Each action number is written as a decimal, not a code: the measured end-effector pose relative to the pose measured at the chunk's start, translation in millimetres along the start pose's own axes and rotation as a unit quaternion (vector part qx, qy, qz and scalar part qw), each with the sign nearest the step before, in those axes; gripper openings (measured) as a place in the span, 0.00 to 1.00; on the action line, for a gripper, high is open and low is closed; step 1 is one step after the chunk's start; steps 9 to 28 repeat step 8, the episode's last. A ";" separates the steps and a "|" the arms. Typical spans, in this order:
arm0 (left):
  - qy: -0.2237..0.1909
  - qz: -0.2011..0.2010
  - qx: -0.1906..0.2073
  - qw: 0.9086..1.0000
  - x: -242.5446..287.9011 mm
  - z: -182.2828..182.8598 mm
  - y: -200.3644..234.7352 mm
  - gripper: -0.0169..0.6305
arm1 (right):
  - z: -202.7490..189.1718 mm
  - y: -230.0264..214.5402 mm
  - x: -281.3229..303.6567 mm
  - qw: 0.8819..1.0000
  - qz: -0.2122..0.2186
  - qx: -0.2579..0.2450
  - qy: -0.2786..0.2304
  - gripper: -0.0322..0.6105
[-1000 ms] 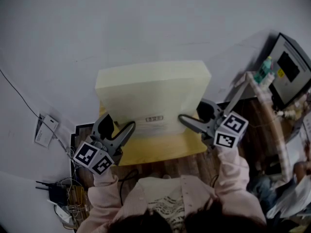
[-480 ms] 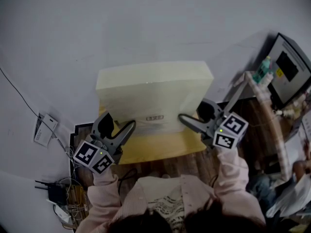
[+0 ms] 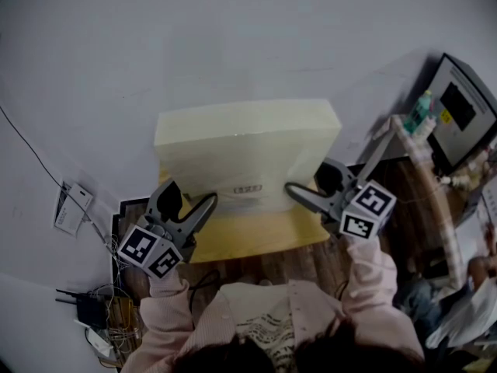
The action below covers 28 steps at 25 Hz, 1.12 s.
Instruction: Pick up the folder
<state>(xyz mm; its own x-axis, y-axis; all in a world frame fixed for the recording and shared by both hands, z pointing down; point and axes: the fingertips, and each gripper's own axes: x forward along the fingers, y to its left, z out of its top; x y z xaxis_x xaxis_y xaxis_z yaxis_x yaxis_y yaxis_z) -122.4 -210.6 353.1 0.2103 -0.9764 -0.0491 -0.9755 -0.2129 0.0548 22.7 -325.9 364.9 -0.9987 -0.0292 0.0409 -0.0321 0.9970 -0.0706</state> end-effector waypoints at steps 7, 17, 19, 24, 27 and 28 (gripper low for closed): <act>-0.002 0.003 -0.002 1.000 -5.9 -0.3 1.7 0.56 | -0.2 4.1 3.3 1.000 0.002 -0.005 0.001 0.54; -0.002 0.004 -0.002 1.000 -6.9 -0.5 2.0 0.56 | -0.4 4.8 3.8 1.000 0.002 -0.006 0.001 0.54; -0.002 0.004 -0.002 1.000 -6.9 -0.5 2.0 0.56 | -0.4 4.8 3.8 1.000 0.002 -0.006 0.001 0.54; -0.002 0.004 -0.002 1.000 -6.9 -0.5 2.0 0.56 | -0.4 4.8 3.8 1.000 0.002 -0.006 0.001 0.54; -0.002 0.004 -0.002 1.000 -6.9 -0.5 2.0 0.56 | -0.4 4.8 3.8 1.000 0.002 -0.006 0.001 0.54; -0.002 0.004 -0.002 1.000 -6.9 -0.5 2.0 0.56 | -0.4 4.8 3.8 1.000 0.002 -0.006 0.001 0.54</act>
